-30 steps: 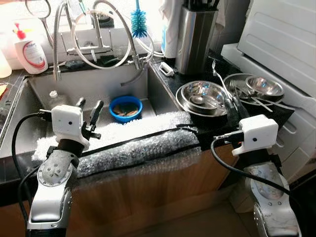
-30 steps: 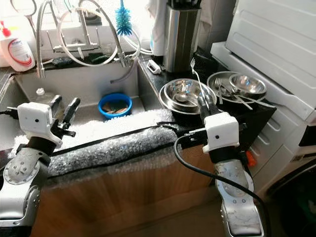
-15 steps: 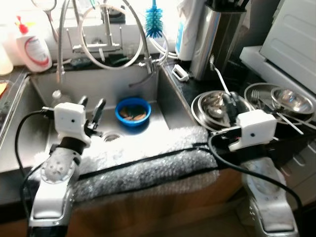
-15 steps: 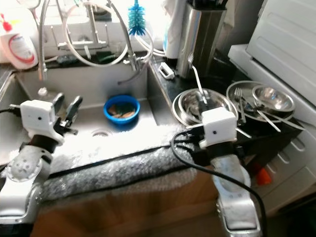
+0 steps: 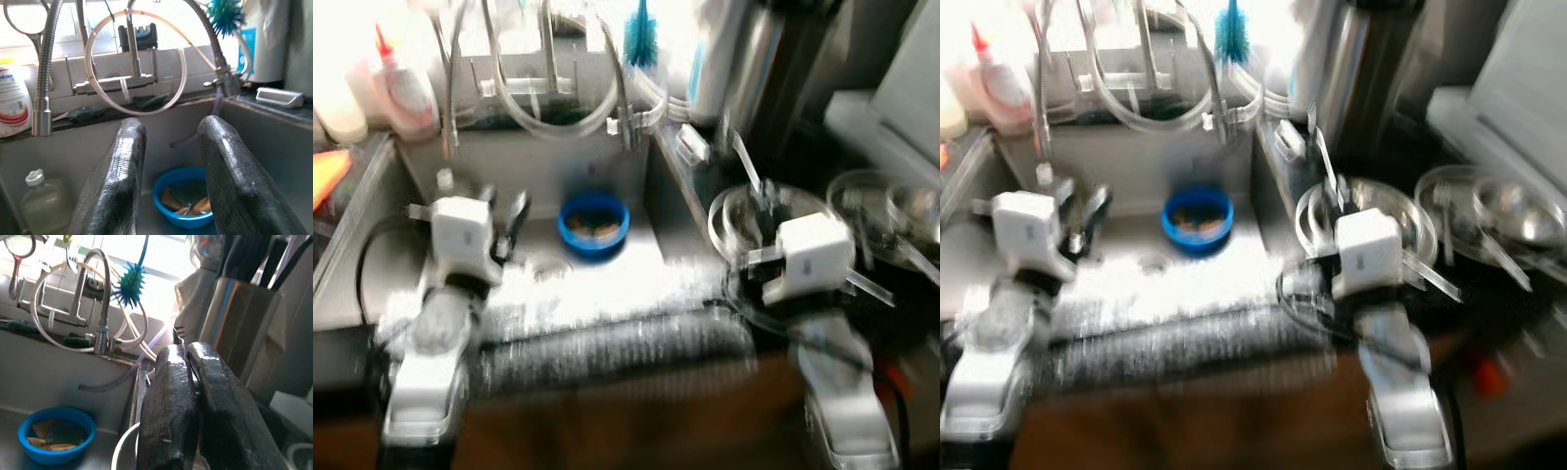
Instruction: Kitchen organization
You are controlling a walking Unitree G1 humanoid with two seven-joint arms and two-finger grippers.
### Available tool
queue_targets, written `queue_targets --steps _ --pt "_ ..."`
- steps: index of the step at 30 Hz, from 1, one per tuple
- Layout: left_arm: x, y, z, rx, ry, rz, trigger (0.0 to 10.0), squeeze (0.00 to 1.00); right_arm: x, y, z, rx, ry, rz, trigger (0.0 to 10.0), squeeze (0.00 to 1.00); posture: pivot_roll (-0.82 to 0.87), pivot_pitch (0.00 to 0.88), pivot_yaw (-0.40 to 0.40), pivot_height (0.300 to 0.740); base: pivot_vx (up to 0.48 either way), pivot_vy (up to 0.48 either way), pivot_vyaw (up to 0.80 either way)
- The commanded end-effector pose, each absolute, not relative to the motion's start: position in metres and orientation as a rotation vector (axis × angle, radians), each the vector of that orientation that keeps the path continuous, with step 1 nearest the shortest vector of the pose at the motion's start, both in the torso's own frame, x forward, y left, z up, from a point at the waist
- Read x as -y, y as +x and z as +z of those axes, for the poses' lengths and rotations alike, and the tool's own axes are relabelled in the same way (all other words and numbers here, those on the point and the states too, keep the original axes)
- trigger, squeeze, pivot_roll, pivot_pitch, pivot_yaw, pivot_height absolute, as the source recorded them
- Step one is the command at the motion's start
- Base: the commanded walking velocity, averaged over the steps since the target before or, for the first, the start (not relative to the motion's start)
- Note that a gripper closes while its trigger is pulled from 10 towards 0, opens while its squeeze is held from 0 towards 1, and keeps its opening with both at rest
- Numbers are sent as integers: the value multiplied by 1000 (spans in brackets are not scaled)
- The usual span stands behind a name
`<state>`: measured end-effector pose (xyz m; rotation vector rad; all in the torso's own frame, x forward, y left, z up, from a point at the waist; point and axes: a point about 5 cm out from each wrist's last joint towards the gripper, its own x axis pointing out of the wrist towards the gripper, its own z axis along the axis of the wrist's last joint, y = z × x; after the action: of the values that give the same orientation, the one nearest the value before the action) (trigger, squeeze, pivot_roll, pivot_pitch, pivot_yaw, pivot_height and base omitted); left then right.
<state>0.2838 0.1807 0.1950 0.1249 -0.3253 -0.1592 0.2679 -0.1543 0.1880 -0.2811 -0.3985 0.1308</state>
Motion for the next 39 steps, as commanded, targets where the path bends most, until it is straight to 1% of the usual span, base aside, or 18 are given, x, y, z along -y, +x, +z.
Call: queue_targets --steps 1,2,5,8,19,22,26,34,39 --pt "-179 285 197 316 91 -170 10000 0 150 269 194 423 -280 141 10000 0 -62 0 -34 740 0 0 0" --pt "-178 286 196 309 67 -168 10000 0 150 269 194 423 -279 143 10000 0 -63 0 -34 740 0 0 0" --pt "-175 291 197 254 -96 -211 10000 0 150 269 194 421 -270 149 10000 0 -62 0 -35 740 0 0 0" --pt "-173 292 199 249 -144 -223 10000 0 149 269 195 420 -266 153 10000 0 -60 0 -36 740 0 0 0" --pt "-173 291 198 224 -170 -214 10000 0 146 270 194 411 -235 155 10000 0 -55 0 -44 740 0 0 0" --pt "-174 291 197 218 -171 -207 10000 0 146 270 193 403 -231 152 10000 0 -55 0 -41 740 0 429 0" --pt "-172 292 198 221 -168 -214 10000 0 149 273 194 394 -222 121 10000 0 -64 0 -37 740 0 480 -780" --pt "-168 294 202 235 -164 -226 10000 0 149 272 194 392 -223 113 10000 0 -68 0 -35 740 0 0 -761" --pt "-166 294 202 237 -163 -231 10000 0 149 273 196 410 -229 117 10000 0 -68 0 -36 740 0 0 0"
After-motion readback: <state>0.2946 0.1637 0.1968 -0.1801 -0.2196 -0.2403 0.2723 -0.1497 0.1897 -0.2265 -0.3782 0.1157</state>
